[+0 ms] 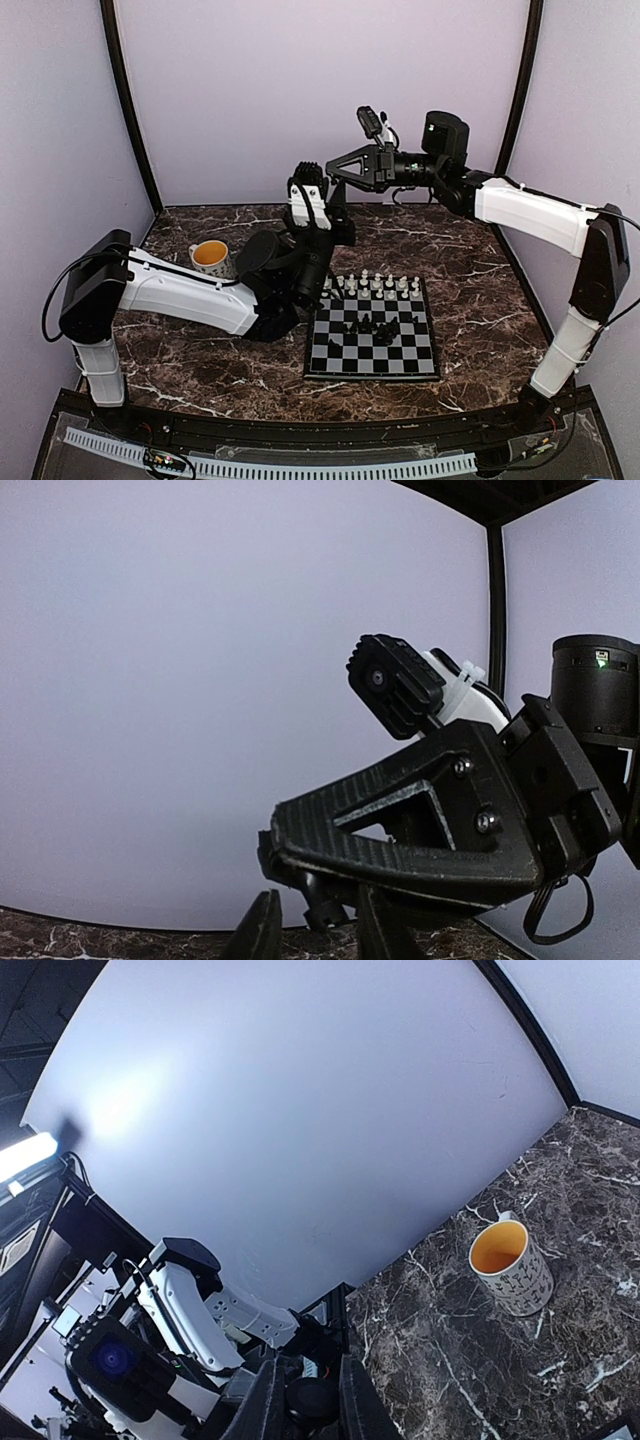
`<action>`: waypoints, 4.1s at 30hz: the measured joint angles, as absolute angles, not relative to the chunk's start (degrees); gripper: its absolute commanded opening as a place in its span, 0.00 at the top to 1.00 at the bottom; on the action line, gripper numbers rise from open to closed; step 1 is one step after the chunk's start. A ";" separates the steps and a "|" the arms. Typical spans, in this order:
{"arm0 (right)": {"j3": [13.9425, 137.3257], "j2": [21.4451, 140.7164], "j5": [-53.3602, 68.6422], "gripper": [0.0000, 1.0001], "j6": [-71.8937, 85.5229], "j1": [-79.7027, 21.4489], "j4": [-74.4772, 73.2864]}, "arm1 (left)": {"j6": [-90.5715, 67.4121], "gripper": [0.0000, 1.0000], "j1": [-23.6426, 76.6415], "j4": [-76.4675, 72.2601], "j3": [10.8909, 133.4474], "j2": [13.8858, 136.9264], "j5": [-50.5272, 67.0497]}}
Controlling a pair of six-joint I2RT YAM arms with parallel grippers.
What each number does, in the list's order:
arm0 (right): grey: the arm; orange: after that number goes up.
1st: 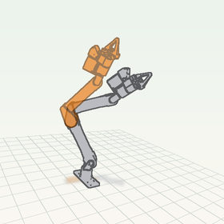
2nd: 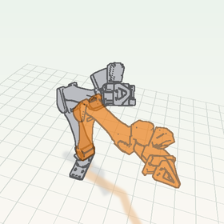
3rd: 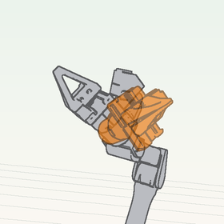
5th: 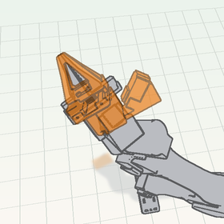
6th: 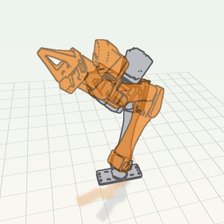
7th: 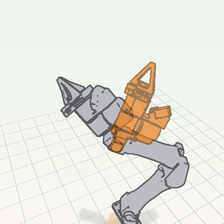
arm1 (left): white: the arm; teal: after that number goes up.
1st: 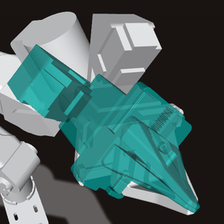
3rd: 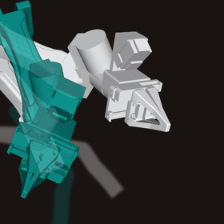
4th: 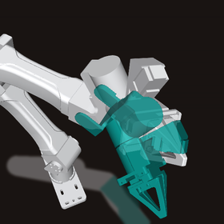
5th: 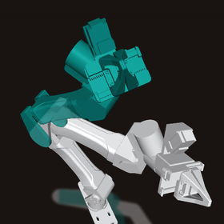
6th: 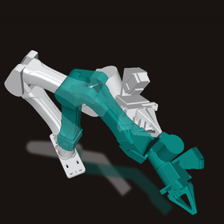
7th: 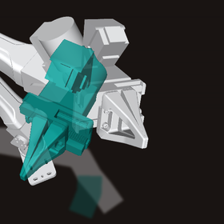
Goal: Set up the chess pieces on the board
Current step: Pass from the right arm to the left, then place the rook at h8.
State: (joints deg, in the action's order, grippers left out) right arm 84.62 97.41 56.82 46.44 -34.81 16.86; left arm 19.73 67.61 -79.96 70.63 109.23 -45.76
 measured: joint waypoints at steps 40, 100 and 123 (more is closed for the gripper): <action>82.15 88.27 55.13 0.37 30.63 -9.63 2.52 | 10.76 1.00 64.03 -31.07 75.72 91.66 -34.76; 60.53 78.50 49.76 0.39 -6.44 -2.87 -14.96 | -16.95 0.95 56.49 64.45 100.92 123.66 24.47; 60.51 78.50 49.93 0.39 -6.57 -2.90 -14.70 | -16.67 0.92 56.49 64.60 101.36 124.99 23.11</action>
